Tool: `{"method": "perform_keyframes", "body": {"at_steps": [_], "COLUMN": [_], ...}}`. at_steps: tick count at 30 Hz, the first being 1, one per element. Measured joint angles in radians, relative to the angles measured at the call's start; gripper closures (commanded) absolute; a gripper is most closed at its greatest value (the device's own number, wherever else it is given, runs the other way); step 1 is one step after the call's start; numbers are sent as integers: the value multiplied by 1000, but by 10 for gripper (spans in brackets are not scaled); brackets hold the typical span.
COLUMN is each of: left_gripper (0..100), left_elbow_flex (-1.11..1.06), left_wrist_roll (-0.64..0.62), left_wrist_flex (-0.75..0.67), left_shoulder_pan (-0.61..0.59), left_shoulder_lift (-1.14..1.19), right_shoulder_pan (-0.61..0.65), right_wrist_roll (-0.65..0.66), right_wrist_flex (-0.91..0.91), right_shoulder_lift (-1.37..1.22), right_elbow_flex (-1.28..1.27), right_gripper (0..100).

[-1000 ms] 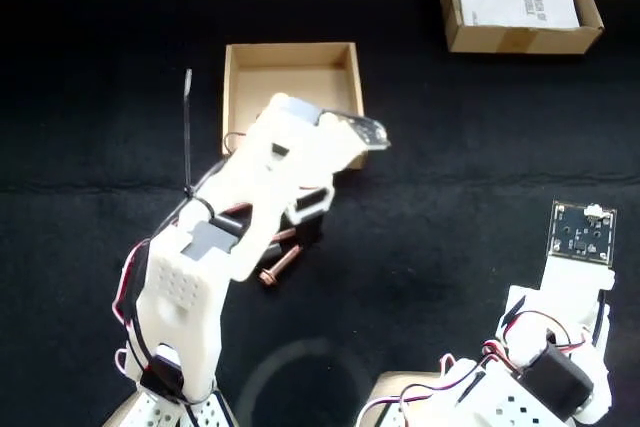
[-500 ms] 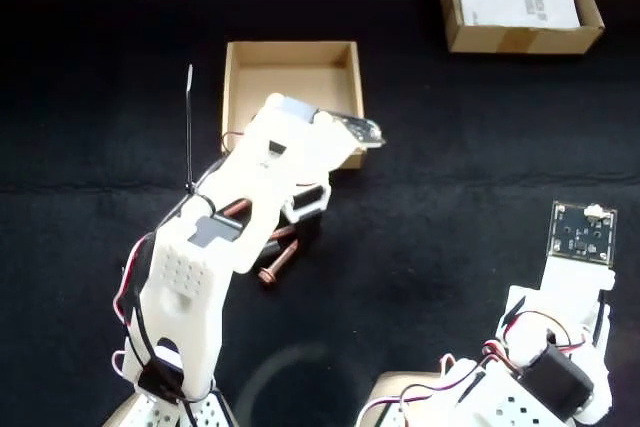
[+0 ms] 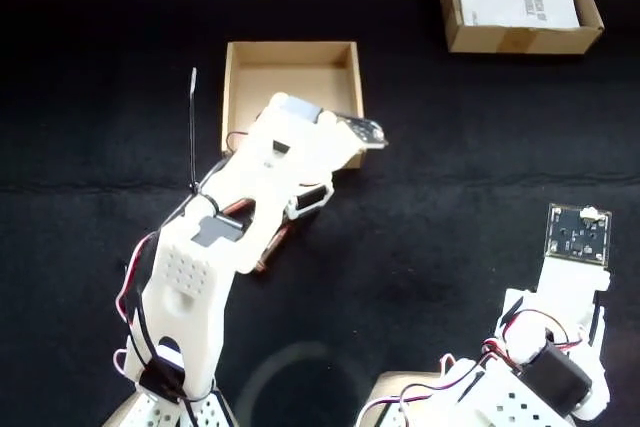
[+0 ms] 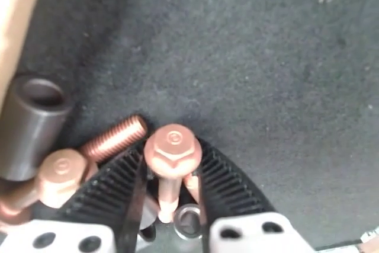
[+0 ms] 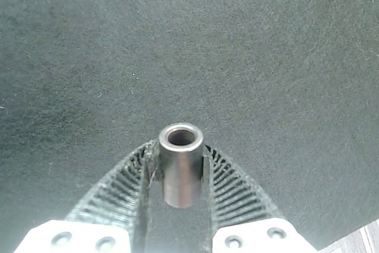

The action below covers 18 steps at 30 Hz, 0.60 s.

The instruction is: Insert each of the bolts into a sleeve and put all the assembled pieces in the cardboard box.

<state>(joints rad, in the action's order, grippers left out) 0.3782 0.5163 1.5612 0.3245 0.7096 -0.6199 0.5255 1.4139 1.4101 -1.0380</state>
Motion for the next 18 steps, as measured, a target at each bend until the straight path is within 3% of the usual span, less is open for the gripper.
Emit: {"method": "perform_keyframes", "body": {"at_steps": [5, 18], "left_gripper": [995, 992], "left_elbow_flex": [-2, -2], "left_wrist_roll": [2, 0], "left_wrist_flex": [44, 158], "left_shoulder_pan": [37, 173], "left_shoulder_lift": [-87, -374], "right_shoulder_pan": [0, 0], "right_wrist_roll": [8, 21], "right_wrist_flex": [0, 0], "right_shoulder_lift": [0, 0], "right_elbow_flex": [0, 6], "right_gripper": [991, 991]}}
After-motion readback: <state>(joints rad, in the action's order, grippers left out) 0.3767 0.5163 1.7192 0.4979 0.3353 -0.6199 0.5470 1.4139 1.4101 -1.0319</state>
